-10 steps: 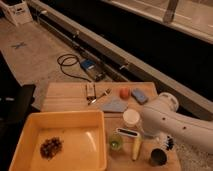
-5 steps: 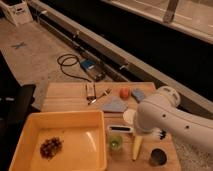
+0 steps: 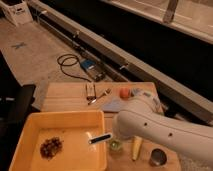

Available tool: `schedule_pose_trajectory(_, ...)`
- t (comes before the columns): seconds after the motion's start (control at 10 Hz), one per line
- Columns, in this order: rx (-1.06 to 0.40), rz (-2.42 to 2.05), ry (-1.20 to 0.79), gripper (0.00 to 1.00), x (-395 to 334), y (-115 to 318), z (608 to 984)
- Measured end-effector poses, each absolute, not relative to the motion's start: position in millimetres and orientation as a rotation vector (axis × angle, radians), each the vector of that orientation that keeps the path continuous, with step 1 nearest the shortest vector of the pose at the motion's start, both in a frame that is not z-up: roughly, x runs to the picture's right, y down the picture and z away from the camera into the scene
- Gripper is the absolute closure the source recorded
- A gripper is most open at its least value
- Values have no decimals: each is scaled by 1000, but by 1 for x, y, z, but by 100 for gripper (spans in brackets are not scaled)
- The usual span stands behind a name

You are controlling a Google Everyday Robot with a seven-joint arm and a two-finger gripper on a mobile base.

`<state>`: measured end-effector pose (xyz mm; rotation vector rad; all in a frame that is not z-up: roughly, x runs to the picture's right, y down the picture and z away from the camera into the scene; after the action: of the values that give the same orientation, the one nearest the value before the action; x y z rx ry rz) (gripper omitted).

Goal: Place brush in paper cup

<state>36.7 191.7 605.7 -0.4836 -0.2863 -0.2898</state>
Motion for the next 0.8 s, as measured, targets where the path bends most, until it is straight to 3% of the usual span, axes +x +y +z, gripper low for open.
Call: schedule_pose_trajectory(0.8,-485,-340,-298,100,25,188,613)
